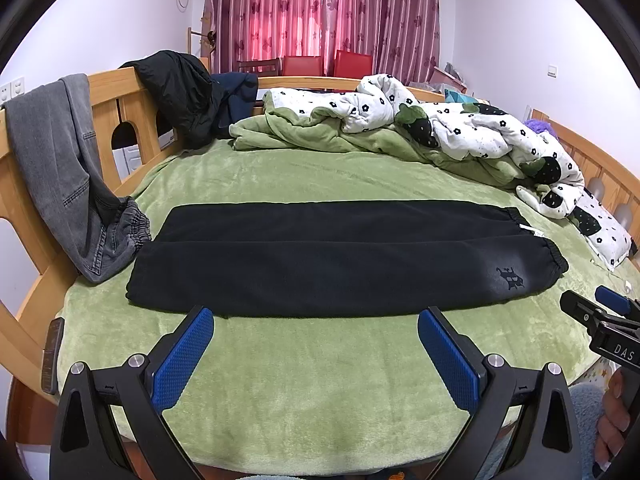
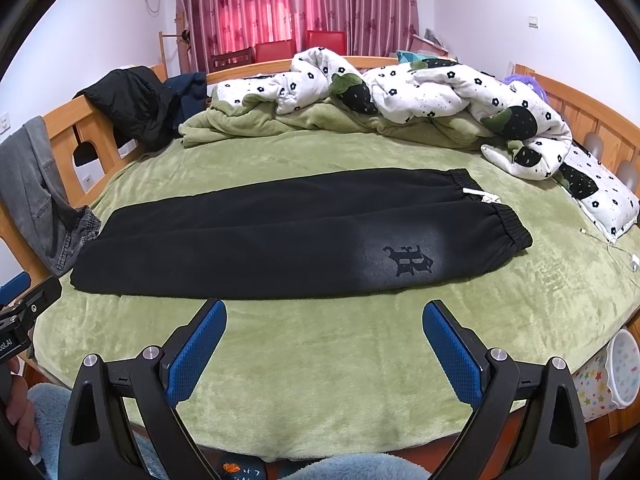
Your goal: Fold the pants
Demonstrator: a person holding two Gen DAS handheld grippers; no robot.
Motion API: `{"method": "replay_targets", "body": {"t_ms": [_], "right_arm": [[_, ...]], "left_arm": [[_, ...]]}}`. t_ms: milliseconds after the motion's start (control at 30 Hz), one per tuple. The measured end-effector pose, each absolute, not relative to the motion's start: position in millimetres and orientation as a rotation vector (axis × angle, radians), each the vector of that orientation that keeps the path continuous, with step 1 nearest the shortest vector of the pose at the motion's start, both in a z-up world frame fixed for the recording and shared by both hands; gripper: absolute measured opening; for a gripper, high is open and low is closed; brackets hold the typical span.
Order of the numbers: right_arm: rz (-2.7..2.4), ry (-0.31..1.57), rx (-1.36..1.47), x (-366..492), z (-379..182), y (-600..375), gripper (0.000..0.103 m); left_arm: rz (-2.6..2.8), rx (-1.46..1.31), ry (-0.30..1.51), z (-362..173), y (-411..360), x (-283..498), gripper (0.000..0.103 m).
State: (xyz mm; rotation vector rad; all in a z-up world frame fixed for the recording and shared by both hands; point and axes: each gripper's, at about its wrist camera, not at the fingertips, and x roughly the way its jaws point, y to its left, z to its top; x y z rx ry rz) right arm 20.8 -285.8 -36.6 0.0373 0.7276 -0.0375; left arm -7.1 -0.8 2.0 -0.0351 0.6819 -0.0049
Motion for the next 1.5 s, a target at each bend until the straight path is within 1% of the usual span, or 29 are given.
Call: {"method": "replay_targets", "body": {"t_ms": [1333,1433,1500], "right_arm": [[-0.025,0.716,0.029,18,-35,-282,0.097],[0.002,0.712,0.072,15,-29,-285,0.097],[0.039,0.731,0.139,15,-22,-290,0.097]], "left_arm": [[-0.014,-0.058,0.681,1,-4,-7,0.103],[-0.058,-0.072,0.677,4,-10,-7,0.103],[-0.045,-0.054,0.645,17,-12,-11,0.103]]}}
